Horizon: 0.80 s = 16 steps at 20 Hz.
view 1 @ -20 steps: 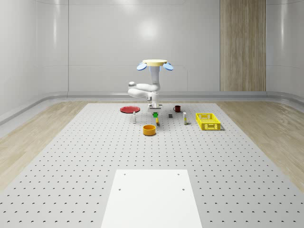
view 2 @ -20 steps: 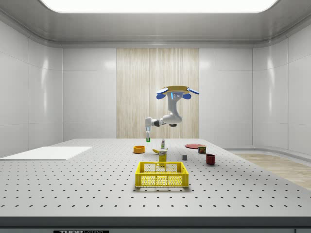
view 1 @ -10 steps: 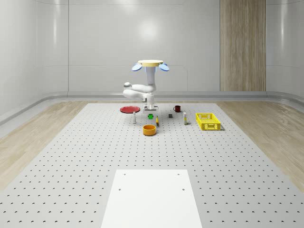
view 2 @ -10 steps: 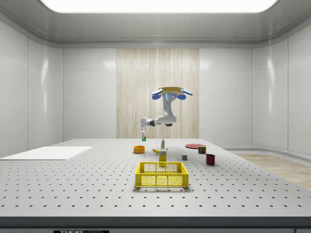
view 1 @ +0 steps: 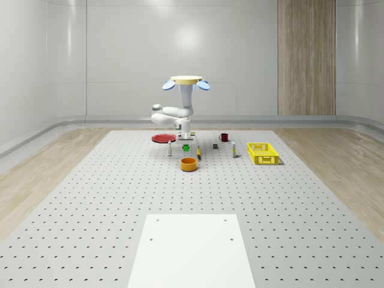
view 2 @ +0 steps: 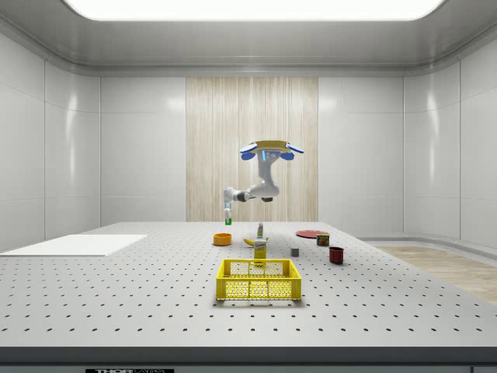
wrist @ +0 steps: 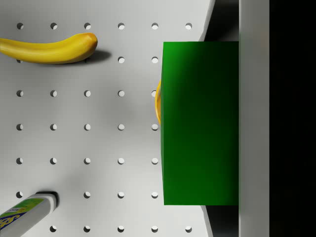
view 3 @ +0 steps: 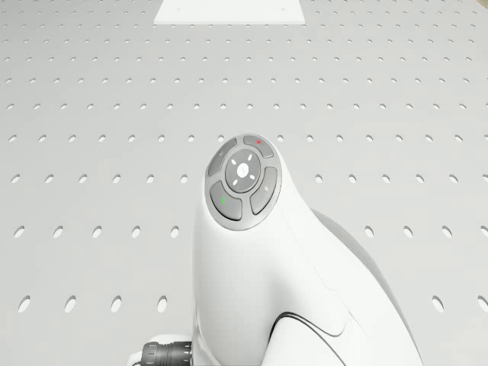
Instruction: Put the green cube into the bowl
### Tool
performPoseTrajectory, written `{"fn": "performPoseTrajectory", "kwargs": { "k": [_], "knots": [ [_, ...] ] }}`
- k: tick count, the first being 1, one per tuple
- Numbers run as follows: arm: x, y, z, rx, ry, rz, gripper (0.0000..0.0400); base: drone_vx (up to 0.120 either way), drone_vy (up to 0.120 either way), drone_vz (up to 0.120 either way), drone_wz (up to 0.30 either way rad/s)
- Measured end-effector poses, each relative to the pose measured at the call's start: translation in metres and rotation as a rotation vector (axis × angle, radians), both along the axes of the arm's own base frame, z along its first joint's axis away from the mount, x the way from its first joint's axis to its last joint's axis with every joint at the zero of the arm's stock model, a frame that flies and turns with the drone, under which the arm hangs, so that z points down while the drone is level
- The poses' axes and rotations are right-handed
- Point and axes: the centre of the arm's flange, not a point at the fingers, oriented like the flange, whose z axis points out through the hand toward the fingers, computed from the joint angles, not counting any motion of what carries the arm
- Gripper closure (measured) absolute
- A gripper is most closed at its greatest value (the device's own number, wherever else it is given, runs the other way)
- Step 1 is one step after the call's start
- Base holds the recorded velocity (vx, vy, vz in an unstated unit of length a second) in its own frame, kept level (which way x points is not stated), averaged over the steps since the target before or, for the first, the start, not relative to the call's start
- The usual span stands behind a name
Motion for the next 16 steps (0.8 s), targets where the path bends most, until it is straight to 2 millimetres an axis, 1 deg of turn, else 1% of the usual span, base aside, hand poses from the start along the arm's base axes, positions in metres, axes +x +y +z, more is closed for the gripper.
{"fn": "performPoseTrajectory", "kwargs": {
  "k": [5, 6, 7, 11, 16],
  "knots": [
    [0.0000, 0.0000, 0.0000, 0.000, 0.000, 0.000, 0.0150, 0.120, 0.000, 0.000, 0.000],
    [0.0000, 0.0000, 0.0000, 0.000, 0.000, 0.000, 0.0150, 0.080, 0.000, 0.000, 0.000],
    [0.0000, 0.0000, 0.0000, 0.000, 0.000, 0.000, 0.0150, 0.000, 0.000, 0.000, 0.000],
    [0.0000, 0.0000, 0.0000, 0.000, 0.000, 0.000, 0.0150, 0.000, 0.000, -0.110, 0.000],
    [0.0000, 0.0000, 0.0000, 0.000, 0.000, 0.000, 0.0150, 0.000, 0.120, -0.120, 0.000]
  ]
}}
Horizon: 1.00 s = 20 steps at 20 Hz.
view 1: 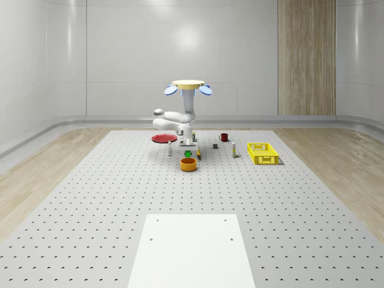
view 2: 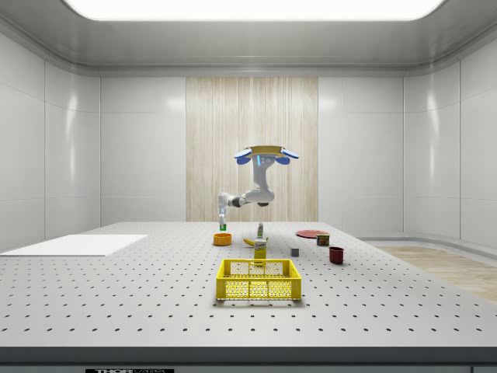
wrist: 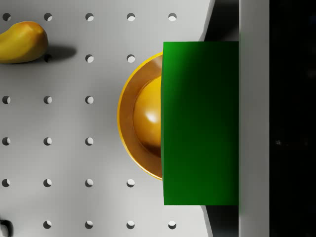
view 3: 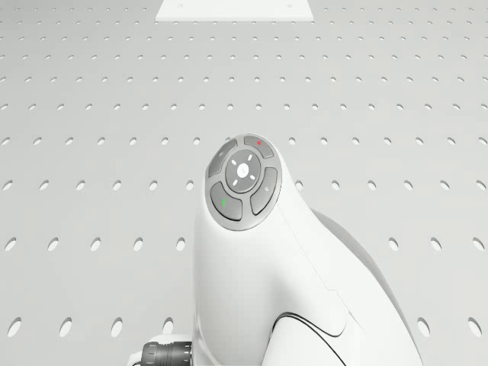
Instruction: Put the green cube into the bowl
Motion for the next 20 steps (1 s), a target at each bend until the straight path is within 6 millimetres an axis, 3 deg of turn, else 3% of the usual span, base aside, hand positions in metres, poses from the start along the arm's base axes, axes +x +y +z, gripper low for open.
{"fn": "performPoseTrajectory", "kwargs": {
  "k": [7, 20],
  "knots": [
    [0.000, 0.000, 0.006, 0.000, 0.000, -0.001, 0.0150, 0.000, 0.000, -0.023, 0.000],
    [0.000, 0.000, 0.060, 0.000, 0.000, -0.002, 0.0150, 0.000, 0.000, 0.000, 0.000]
  ]
}}
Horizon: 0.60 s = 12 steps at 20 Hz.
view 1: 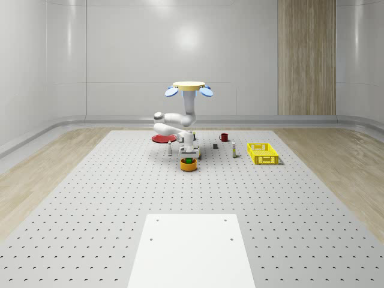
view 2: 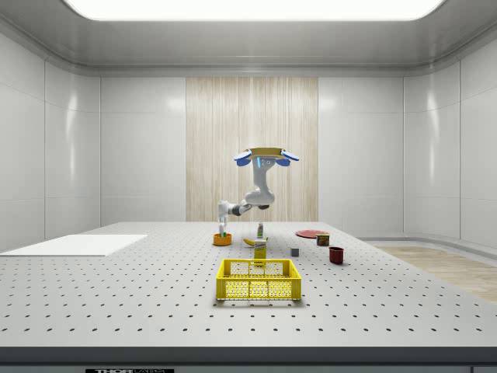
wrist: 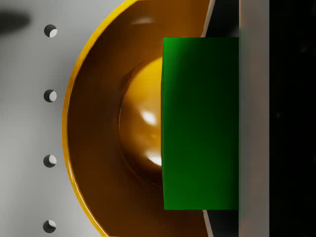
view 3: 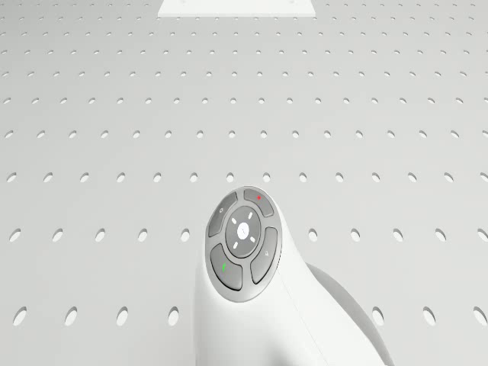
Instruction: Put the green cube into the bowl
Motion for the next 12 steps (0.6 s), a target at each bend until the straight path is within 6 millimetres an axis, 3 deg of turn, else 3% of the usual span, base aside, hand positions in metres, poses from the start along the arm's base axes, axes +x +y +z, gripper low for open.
{"fn": "performPoseTrajectory", "kwargs": {
  "k": [2, 6, 12],
  "knots": [
    [0.000, 0.000, 0.008, 0.000, 0.000, 0.000, 0.0138, 0.000, 0.000, 0.000, 0.000],
    [0.000, 0.000, 0.018, -0.001, 0.000, 0.002, 0.0051, 0.000, 0.000, 0.000, 0.000],
    [0.000, 0.000, 0.006, -0.001, 0.000, 0.003, 0.0011, 0.000, 0.000, 0.000, 0.000]
  ]
}}
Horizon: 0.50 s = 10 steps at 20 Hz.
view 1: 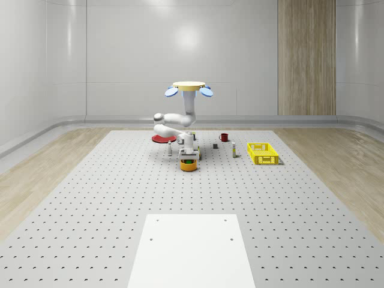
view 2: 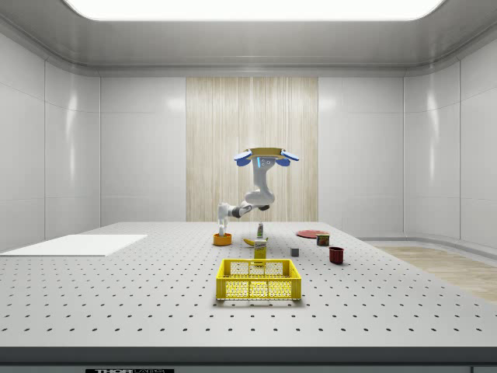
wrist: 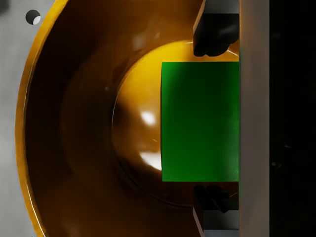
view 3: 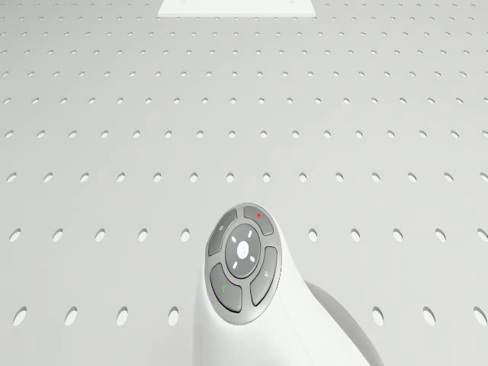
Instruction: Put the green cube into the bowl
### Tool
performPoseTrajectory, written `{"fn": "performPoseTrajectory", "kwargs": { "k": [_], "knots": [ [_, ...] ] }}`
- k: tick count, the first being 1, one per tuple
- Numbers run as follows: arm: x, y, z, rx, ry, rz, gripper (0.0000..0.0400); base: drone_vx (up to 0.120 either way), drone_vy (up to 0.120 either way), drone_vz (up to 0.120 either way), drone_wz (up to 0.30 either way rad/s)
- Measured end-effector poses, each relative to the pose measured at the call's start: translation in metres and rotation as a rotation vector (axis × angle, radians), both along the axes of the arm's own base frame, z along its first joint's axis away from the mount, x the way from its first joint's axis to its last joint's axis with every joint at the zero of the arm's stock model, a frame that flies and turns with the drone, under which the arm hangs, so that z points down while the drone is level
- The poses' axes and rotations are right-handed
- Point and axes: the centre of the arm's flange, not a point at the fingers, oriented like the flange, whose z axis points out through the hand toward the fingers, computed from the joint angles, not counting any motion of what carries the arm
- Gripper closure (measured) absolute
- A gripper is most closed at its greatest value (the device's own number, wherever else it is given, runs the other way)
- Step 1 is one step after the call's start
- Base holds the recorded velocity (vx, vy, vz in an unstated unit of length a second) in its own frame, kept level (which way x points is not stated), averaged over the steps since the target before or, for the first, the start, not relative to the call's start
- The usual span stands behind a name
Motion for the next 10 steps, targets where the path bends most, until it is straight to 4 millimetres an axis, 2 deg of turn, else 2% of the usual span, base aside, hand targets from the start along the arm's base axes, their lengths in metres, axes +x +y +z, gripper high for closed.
{"fn": "performPoseTrajectory", "kwargs": {
  "k": [6, 10],
  "knots": [
    [0.000, 0.000, -0.024, 0.000, 0.000, 0.000, 0.0003, 0.000, 0.000, 0.000, 0.000],
    [0.000, 0.000, -0.033, 0.000, 0.000, 0.000, 0.0001, 0.000, 0.000, 0.000, 0.000]
  ]
}}
